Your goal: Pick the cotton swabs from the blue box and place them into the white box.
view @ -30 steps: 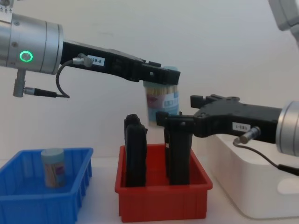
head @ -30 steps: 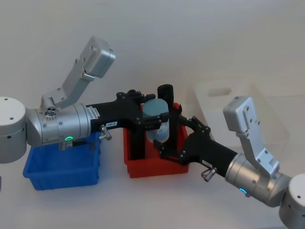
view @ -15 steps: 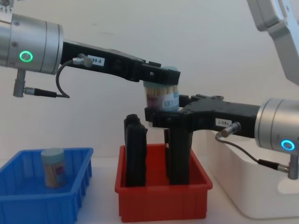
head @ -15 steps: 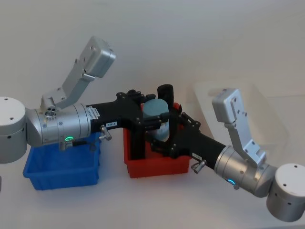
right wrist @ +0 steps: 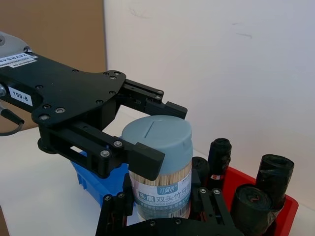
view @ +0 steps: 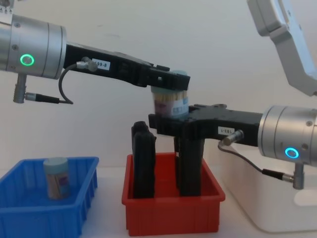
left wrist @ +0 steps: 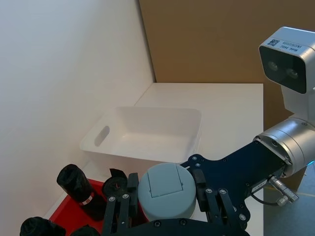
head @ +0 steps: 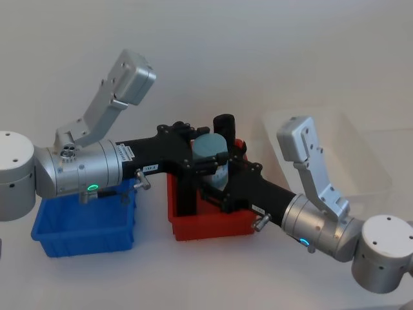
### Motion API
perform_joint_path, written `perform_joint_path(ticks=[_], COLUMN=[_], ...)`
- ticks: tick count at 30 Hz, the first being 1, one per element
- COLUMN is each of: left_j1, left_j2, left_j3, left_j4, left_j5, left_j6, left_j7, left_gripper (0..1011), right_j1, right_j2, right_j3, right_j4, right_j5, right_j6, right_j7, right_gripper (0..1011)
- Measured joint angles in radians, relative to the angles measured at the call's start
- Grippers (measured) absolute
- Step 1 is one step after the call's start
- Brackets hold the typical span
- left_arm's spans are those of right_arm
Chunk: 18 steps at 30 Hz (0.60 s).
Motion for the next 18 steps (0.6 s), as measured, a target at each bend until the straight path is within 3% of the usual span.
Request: perform_joint_path(ticks=[5, 12, 18], left_j1=[0.000, 0.000, 0.000], left_j2=[-0.001, -0.001, 0.000], left_j3=[0.000, 0.000, 0.000], left_j4=[0.000, 0.000, 0.000], left_j5=[-0.001, -0.001, -0.001], left_j6=[0.000, 0.000, 0.000], left_j7=[-0.001, -0.001, -0.001], left_gripper=[692, 916, 1004], right_j1=[0.006, 0.009, 0.008], right_j2=[-0.003, -0.003, 0.000], right_j3=[-0.004, -0.006, -0.006], right_j4=[0.008, 0.009, 0.006], right_j5=[0.002, 0.006, 0.010], right_j6=[0.002, 0.004, 0.006], right_j7=[0.003, 0.003, -0.012], right_gripper=[641, 641, 641])
